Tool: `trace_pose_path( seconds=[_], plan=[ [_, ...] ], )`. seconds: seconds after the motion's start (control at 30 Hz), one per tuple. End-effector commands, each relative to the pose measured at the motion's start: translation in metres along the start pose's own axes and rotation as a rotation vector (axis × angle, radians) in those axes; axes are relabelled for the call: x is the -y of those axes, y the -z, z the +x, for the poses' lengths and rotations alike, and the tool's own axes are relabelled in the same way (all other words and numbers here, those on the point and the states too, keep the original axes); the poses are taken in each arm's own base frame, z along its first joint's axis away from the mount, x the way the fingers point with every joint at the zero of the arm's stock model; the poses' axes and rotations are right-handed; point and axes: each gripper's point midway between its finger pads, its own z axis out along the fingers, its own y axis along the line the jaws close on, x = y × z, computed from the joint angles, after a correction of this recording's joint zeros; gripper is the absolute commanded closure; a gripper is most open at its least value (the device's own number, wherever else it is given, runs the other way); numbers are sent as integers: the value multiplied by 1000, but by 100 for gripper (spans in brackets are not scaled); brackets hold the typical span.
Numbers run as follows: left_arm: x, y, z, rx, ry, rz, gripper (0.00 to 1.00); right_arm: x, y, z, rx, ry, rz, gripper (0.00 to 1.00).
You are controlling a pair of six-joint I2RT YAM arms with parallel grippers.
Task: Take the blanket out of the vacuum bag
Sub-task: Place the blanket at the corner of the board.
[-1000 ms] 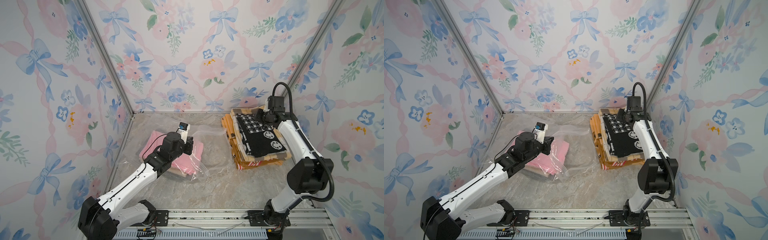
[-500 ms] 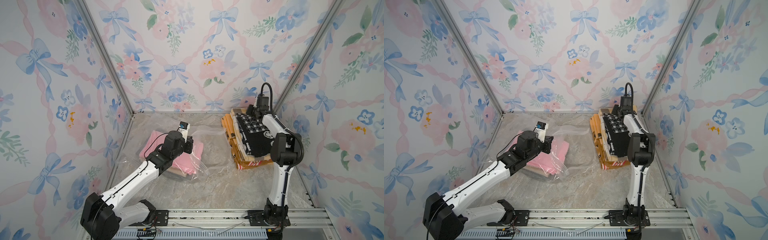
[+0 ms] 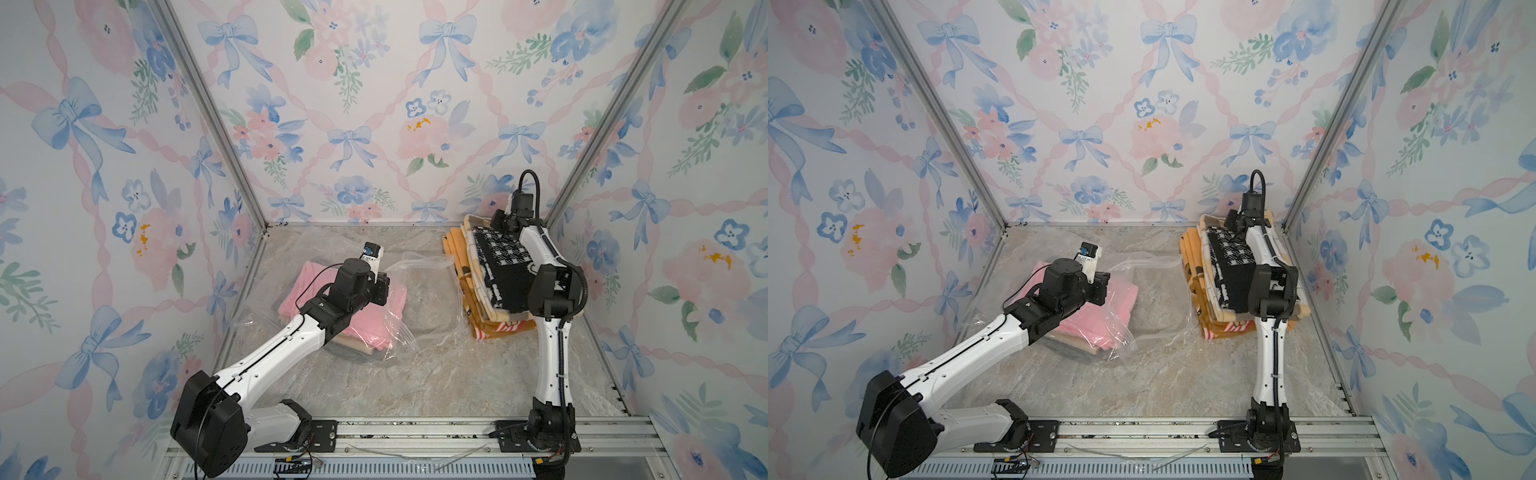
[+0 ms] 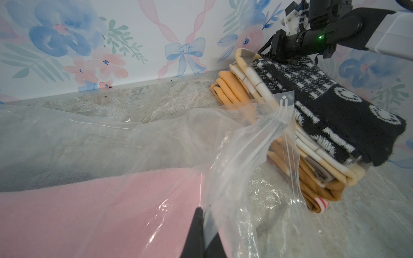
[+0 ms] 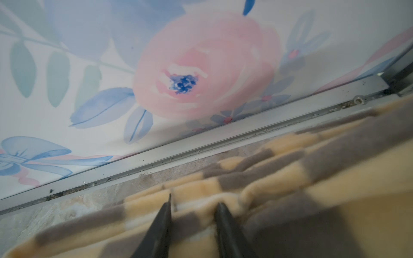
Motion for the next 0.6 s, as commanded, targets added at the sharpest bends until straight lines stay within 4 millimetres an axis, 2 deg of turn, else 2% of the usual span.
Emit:
trace_pose_path(
  seconds=[0.0,0.3,0.4,0.57],
  plan=[
    [2,4,-5,0,29,10,100,-4,-12,-10,50,15,-46,64],
    [3,17,-5,12,41,-7,100,-34,-23,-37,179,25,-199,60],
    [5,21,-7,19,38,-7,100,-53,-2,-53,195,72,-229,61],
    [5,18,-2,9,37,-5,100,-77,66,-87,317,157,-175,60]
  ],
)
